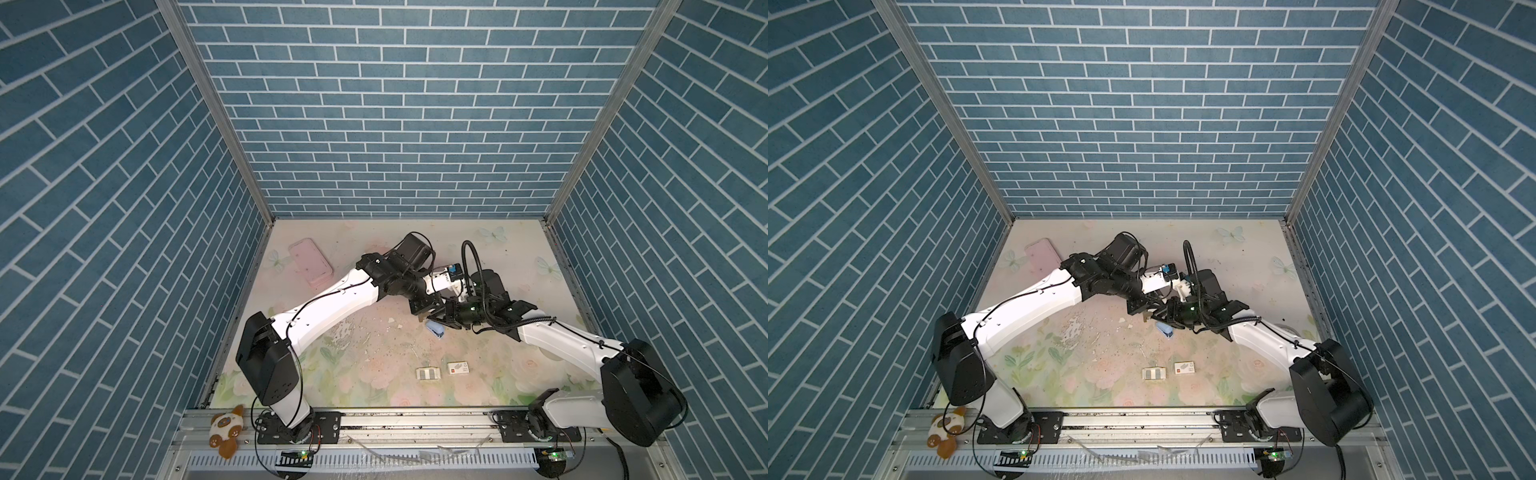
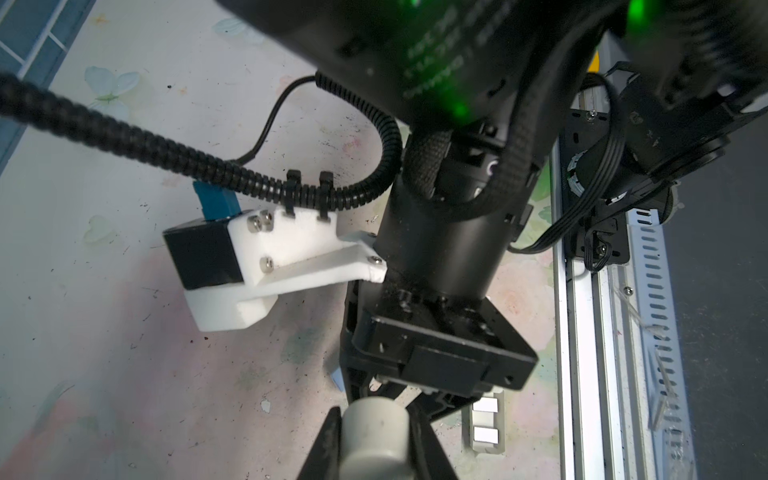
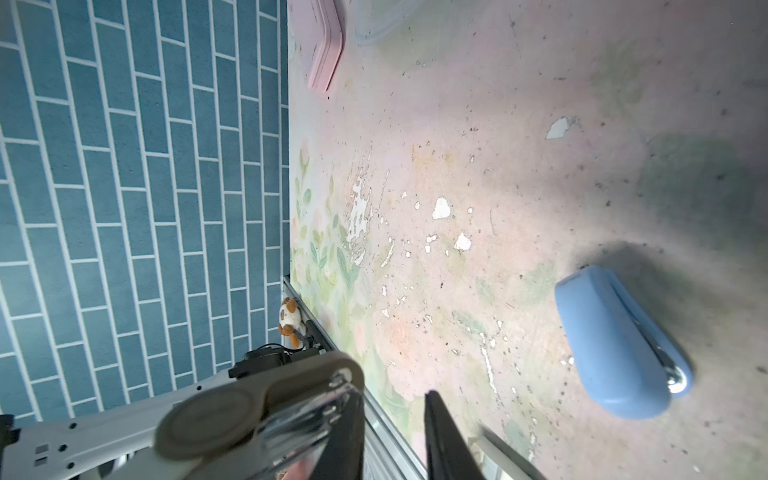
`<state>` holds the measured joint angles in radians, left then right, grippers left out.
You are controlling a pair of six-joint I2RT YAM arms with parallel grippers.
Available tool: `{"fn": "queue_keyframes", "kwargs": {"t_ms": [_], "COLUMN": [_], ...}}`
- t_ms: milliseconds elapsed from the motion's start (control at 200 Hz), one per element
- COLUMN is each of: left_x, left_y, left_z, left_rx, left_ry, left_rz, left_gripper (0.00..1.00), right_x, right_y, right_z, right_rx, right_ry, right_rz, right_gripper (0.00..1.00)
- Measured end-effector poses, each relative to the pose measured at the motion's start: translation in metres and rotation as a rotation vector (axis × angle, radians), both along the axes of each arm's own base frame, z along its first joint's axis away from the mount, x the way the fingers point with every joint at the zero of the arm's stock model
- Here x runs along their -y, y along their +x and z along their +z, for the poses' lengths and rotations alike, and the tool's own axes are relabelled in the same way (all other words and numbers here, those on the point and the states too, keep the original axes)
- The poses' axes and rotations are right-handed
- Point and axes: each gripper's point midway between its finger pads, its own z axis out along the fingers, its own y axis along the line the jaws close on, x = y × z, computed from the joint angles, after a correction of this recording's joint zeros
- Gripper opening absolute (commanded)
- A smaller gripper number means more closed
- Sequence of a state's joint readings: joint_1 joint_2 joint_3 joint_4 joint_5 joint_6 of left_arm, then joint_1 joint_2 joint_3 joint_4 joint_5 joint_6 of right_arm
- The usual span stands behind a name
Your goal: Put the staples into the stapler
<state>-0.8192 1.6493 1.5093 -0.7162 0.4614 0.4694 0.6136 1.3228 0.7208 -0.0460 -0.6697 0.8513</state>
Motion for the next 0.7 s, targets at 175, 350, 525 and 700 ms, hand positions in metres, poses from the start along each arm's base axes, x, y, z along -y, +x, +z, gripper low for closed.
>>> {"fn": "queue_keyframes", "kwargs": {"t_ms": [175,350,525,700], "left_x": [-0.01,-0.021,-0.02,-0.006], "left_y": [0.006,0.015,0.002,-0.006], "left_z": [-0.007,-0.002,0.009,0.024], "left_rx": [-0.044,-0.105,-0.185,-0.275], "left_ry": [-0.004,-0.05,-0.095,-0.161], "left_rz": [0.022,0.037,-0.015,-0.095], "left_gripper": [0.06,0.06,0.06,0.06], "right_x": [0.015,0.027,0.025,0.024], "right_y": [-0.012,-0.034,-0.044,-0.054], "right_z": [-0.001,-0.009,0.026,0.058], "right_rx": [0.063,0.07,0.169,0.264], "right_ry": [-0.031,-0.02,0.084,0.166], "right_rz": [0.016,0.047,0.085,0.134], "right_gripper": [0.43,0.49,0.6,0.62]}}
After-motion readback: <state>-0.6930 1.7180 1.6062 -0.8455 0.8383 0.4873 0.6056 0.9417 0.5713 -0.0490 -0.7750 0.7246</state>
